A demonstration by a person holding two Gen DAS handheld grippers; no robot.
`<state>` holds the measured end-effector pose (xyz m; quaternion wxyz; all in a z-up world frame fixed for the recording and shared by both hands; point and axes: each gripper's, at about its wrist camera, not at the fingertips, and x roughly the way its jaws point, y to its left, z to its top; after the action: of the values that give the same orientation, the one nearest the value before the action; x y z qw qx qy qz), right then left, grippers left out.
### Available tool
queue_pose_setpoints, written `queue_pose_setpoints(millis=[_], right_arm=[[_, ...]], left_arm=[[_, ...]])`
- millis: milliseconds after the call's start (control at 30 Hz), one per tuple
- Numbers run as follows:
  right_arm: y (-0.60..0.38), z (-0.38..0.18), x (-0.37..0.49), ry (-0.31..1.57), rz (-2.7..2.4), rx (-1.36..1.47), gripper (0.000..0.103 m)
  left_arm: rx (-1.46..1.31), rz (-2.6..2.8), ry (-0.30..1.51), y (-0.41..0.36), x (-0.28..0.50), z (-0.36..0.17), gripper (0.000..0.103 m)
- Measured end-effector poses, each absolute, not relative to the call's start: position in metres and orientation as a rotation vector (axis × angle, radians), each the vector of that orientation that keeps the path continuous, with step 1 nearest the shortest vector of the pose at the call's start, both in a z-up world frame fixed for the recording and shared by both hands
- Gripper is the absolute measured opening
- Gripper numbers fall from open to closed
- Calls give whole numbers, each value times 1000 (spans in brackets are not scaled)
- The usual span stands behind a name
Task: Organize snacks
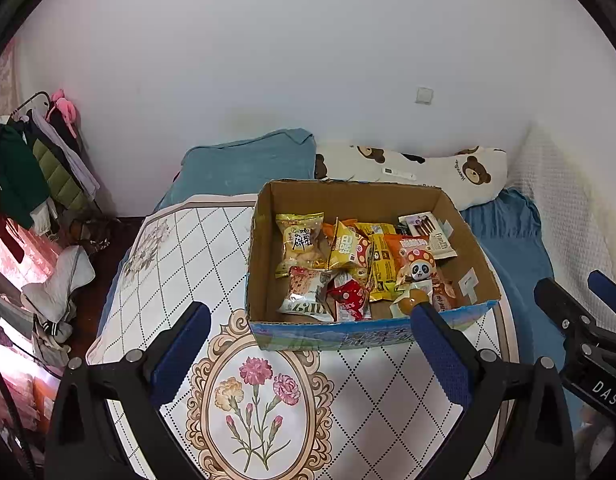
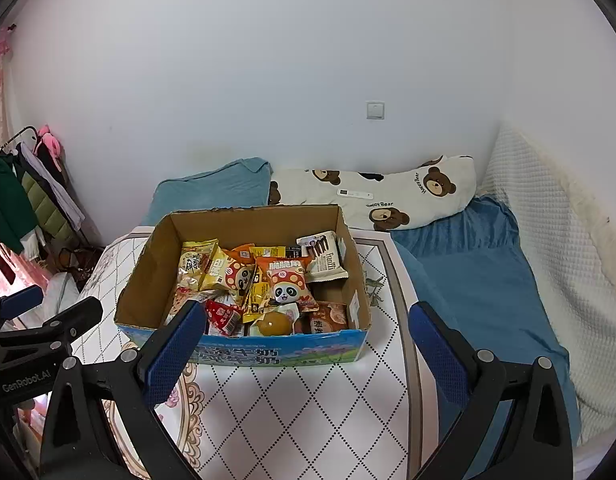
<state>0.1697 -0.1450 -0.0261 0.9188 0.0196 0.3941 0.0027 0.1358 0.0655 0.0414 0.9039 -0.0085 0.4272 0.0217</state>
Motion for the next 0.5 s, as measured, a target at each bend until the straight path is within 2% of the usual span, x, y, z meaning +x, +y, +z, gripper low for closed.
queue_pose_setpoints(millis=[500], right_arm=[[-144, -26, 170, 809, 5, 42, 103]], left_arm=[[-12, 30, 884, 67, 135, 46, 102]])
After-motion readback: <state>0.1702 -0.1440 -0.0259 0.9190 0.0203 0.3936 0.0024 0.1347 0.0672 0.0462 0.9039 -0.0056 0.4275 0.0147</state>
